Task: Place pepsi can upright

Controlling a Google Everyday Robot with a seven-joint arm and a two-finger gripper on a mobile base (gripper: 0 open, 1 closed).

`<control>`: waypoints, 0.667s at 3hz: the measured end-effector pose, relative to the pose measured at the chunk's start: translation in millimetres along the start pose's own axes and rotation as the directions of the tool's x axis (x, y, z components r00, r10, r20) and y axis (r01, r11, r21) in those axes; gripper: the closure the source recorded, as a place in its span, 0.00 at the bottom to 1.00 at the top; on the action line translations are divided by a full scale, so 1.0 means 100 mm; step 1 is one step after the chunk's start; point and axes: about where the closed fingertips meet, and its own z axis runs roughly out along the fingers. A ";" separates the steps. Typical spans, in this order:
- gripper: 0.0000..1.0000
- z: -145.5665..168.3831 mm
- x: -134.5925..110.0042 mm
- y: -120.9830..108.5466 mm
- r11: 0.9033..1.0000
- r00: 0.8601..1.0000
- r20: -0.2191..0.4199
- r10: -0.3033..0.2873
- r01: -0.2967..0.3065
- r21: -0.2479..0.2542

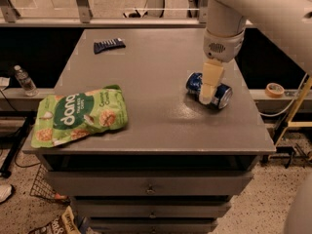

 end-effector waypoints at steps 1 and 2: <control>0.00 0.17 -0.11 -0.02 1.000 1.000 -0.026 0.004 -0.004 -0.025; 0.00 0.28 -0.22 -0.01 0.999 0.999 -0.042 0.001 -0.002 -0.038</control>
Offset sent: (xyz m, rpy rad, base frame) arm -0.0086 0.0126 -0.0368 -0.0756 0.1879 -0.0230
